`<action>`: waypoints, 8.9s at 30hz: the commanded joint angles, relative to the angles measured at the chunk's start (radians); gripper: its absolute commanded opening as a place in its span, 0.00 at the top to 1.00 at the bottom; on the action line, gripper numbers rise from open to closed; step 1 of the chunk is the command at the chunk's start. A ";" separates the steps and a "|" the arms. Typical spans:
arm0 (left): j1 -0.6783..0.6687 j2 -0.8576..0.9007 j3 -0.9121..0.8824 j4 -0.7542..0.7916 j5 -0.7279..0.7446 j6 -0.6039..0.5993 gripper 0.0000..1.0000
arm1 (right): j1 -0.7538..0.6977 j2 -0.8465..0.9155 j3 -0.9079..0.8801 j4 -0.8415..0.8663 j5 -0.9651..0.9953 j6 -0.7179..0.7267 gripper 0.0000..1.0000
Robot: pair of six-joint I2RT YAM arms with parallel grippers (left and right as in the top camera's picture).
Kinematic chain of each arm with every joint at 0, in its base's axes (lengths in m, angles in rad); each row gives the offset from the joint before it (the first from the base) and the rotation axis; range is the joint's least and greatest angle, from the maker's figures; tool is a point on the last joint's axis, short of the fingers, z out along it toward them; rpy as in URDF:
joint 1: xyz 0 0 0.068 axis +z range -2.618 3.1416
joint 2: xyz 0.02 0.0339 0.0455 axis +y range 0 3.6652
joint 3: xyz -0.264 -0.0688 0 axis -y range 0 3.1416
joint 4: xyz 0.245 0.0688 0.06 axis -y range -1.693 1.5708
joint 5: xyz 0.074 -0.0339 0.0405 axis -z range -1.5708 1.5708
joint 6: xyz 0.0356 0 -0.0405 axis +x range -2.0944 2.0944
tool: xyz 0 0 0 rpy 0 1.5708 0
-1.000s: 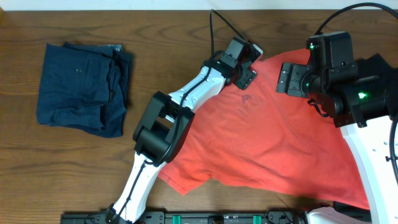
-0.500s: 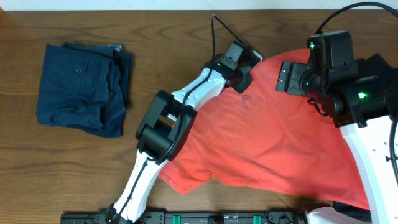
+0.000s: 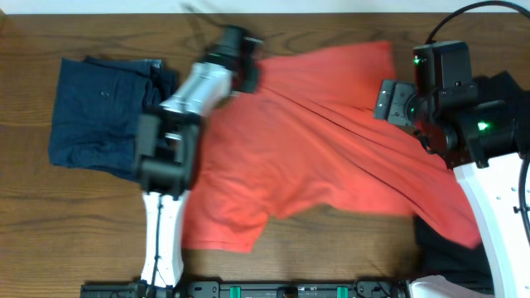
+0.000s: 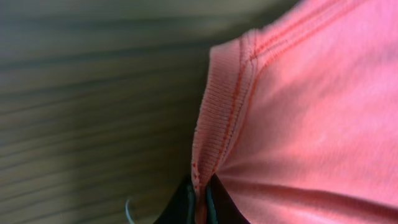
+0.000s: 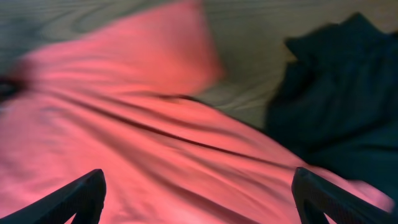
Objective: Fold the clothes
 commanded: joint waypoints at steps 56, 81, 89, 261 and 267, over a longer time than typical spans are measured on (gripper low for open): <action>-0.190 -0.500 0.000 -0.586 0.111 -0.035 0.37 | -0.892 0.554 0.298 -0.061 -0.645 -0.285 0.66; -0.190 -0.984 0.000 -0.724 -0.003 -0.035 0.24 | -0.418 0.105 -0.560 -0.090 -0.440 -0.034 0.64; -0.190 -0.982 -0.001 -0.742 -0.003 -0.035 0.24 | -0.458 0.106 -0.878 0.226 -0.339 0.187 0.78; -0.200 -0.555 -0.504 -0.483 0.110 -0.035 0.23 | -0.248 0.245 -0.577 0.429 -0.483 -0.052 0.81; -0.200 -0.555 -0.504 -0.460 0.110 -0.034 0.23 | -0.216 0.245 -0.692 0.766 -0.603 0.130 0.93</action>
